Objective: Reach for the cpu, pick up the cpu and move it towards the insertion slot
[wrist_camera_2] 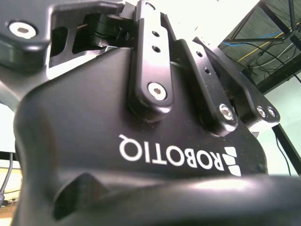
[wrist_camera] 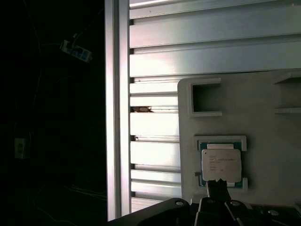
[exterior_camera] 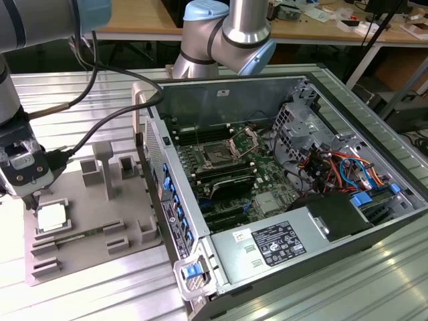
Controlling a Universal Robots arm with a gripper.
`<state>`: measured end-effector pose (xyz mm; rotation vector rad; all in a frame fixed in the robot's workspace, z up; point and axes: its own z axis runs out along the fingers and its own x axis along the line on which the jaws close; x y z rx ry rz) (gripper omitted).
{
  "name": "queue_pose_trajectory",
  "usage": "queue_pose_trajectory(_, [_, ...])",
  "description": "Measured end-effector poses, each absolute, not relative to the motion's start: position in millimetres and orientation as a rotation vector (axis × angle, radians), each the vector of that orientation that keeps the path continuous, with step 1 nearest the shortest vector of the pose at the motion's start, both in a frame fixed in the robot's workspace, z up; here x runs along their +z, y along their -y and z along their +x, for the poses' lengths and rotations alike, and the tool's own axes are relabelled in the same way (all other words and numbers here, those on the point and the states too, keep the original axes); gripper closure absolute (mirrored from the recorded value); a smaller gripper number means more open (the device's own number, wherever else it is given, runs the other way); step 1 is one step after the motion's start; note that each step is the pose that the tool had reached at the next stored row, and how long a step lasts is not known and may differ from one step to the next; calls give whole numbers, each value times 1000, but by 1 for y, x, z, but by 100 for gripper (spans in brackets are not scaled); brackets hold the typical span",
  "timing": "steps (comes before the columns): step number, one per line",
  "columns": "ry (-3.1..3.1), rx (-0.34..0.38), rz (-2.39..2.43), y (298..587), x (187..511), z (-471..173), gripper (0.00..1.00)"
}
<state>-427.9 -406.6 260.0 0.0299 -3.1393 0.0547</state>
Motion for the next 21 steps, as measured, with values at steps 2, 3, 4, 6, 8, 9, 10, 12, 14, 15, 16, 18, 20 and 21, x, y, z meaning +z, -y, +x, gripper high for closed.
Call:
queue_pose_trajectory(2, [3139, 55, 30, 407, 259, -428, 89])
queue_pose_trajectory(3, [3139, 55, 30, 407, 259, -428, 89])
queue_pose_trajectory(4, [3139, 55, 30, 407, 259, -427, 89])
queue_pose_trajectory(6, [3139, 55, 30, 407, 258, -427, 89])
queue_pose_trajectory(8, [3139, 55, 30, 407, 258, -427, 89])
queue_pose_trajectory(9, [3139, 55, 30, 407, 257, -427, 89])
queue_pose_trajectory(10, [3139, 55, 30, 407, 257, -426, 89])
queue_pose_trajectory(12, [3139, 55, 30, 407, 256, -426, 89])
queue_pose_trajectory(14, [3139, 55, 30, 407, 256, -426, 89])
queue_pose_trajectory(15, [3139, 55, 30, 407, 256, -426, 89])
queue_pose_trajectory(16, [3139, 55, 30, 407, 255, -425, 89])
queue_pose_trajectory(18, [3139, 55, 30, 407, 255, -425, 89])
queue_pose_trajectory(20, [3139, 55, 30, 407, 254, -425, 89])
queue_pose_trajectory(21, [3139, 55, 30, 407, 254, -425, 89])
